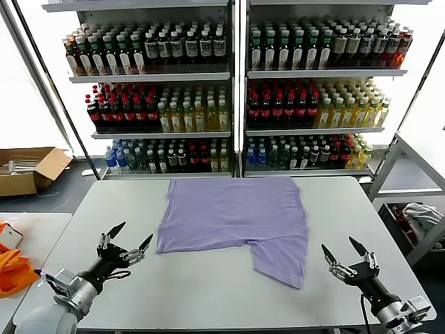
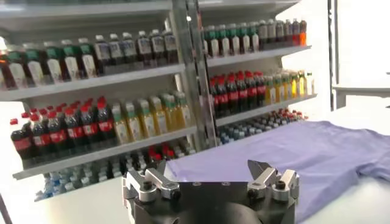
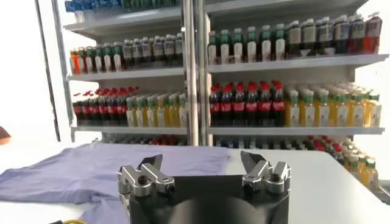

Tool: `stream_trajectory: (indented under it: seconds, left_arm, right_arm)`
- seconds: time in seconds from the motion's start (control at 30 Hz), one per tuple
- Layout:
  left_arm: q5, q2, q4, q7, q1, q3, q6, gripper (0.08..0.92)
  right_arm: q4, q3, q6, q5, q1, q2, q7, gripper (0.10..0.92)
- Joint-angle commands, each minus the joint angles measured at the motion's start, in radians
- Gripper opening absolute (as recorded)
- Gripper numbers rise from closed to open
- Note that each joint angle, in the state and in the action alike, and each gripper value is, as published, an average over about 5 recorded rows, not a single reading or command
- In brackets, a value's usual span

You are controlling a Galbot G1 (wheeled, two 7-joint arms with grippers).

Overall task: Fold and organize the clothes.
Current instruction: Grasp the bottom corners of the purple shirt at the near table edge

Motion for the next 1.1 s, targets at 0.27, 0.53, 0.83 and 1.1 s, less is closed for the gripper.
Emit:
stream_trajectory:
  seconds: [0.27,0.53,0.83,1.1]
  left_arm:
    - [-0.116,0.106,0.034,-0.153,-0.066,0.181,0.283,0.823]
    - [-0.083,0.095,0.099,-0.122,-0.105,0.223,0.283,0.823]
    - [-0.137,0.097,0.178,-0.152,-0.187,0.246,0.282,0.823]
    - [-0.167,0.103,0.221,-0.156,-0.232,0.247,0.282,0.823]
  right_arm:
    - [0.121,-0.181,-0.321,0.077,-0.007,-0.107,0.315,0.823]
    - [0.084,-0.261,-0.327,0.032,0.017,-0.060,0.326,0.823]
    - [0.046,-0.310,-0.328,0.004,0.082,-0.034,0.287,0.823]
    - [0.027,-0.311,-0.328,0.004,0.085,-0.032,0.281,0.823]
